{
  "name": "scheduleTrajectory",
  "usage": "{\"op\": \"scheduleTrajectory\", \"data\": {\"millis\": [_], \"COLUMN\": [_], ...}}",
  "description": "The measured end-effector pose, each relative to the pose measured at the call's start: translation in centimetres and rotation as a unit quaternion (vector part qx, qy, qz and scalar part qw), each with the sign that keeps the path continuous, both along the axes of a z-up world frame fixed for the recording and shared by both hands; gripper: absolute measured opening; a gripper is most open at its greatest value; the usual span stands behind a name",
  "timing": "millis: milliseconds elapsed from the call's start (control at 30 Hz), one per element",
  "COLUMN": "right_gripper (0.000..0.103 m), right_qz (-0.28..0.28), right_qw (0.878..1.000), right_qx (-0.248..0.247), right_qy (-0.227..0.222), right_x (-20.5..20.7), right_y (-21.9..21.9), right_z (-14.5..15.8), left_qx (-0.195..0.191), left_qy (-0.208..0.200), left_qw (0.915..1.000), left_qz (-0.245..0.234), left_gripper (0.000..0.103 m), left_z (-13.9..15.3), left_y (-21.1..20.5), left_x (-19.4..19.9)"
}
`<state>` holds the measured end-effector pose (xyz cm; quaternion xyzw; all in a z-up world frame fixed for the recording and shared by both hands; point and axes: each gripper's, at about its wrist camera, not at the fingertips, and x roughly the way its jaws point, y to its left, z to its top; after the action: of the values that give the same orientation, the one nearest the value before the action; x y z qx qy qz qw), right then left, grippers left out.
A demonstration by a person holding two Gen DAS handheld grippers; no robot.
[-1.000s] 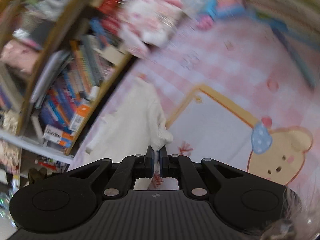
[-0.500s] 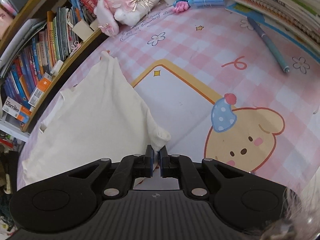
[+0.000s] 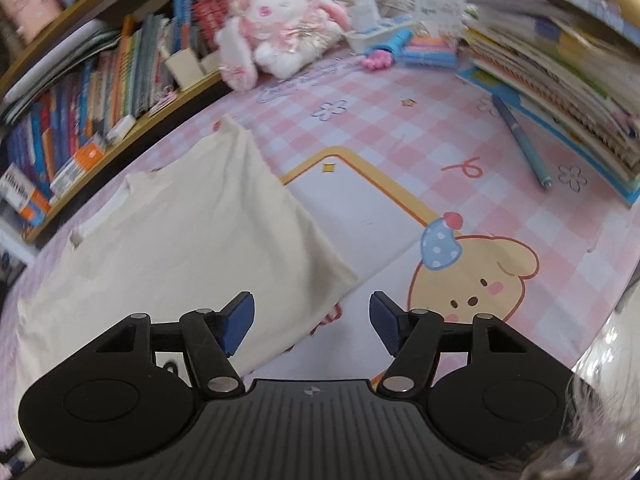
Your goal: Fold clothes
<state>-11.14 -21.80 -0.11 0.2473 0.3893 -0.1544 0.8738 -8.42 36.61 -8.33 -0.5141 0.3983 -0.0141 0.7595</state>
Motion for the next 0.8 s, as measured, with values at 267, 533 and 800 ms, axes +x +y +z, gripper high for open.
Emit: {"op": "scheduleTrajectory", "data": {"millis": [267,533,800], "right_gripper": [0.068,0.071,0.071], "right_qz": [0.085,0.198,0.284], "right_qw": [0.993,0.973,0.953], "right_qx": [-0.082,-0.114,-0.095], "right_qy": [-0.016,-0.040,-0.043], "right_x": [0.1,2.2,4.5], "right_y": [4.4,7.8,7.9], "right_z": [1.6,2.0,1.1], "left_qx": [-0.029,-0.022,-0.007], "left_qy": [-0.011,-0.007,0.002], "left_qw": [0.9994,0.9985,0.9940], "left_qz": [0.017,0.050,0.110], "left_gripper": [0.015,0.015,0.023], "left_z": [-1.0,-1.1,0.0], "left_y": [0.3,-0.4,-2.0], "left_x": [-0.6,-1.1,-1.8]}}
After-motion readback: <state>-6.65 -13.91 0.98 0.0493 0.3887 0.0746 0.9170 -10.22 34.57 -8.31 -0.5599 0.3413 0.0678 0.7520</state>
